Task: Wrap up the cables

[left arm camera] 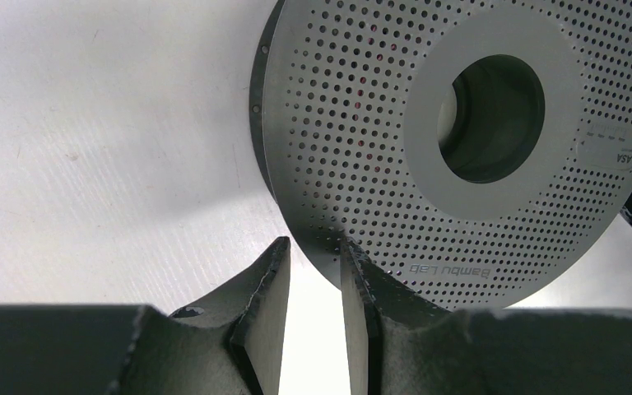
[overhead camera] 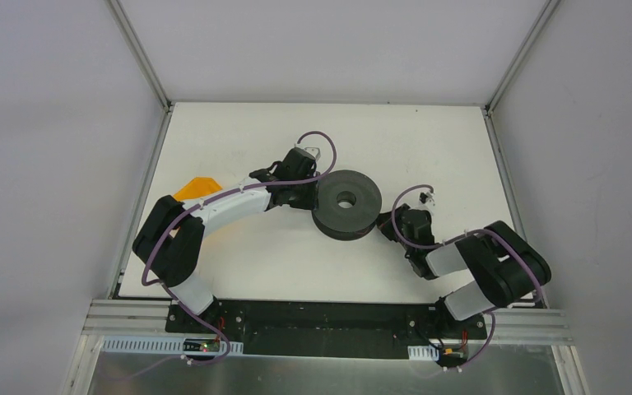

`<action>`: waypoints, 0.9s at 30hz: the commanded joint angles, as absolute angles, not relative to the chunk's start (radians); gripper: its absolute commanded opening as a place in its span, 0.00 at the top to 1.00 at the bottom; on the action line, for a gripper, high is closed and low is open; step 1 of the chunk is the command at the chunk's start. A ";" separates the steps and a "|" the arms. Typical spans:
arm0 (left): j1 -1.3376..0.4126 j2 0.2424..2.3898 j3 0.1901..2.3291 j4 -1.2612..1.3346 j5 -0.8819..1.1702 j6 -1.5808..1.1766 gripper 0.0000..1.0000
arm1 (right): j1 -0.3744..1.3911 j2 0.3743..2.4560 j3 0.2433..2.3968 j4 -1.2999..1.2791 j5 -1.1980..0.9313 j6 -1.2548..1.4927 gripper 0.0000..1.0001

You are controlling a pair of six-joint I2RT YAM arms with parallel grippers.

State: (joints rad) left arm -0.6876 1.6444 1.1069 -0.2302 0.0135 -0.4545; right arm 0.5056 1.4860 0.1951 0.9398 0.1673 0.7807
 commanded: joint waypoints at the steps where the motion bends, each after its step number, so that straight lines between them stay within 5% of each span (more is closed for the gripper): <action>1: -0.691 1.675 1.112 -0.308 -0.037 -0.422 0.73 | 0.467 1.569 0.231 1.125 0.073 0.764 1.00; 14: -0.692 1.675 1.113 -0.308 -0.039 -0.417 0.73 | 0.420 1.819 0.280 1.338 -0.104 0.816 1.00; 27: -0.692 1.675 1.119 -0.312 -0.046 -0.411 0.72 | 0.396 1.832 0.254 1.339 -0.084 0.859 0.98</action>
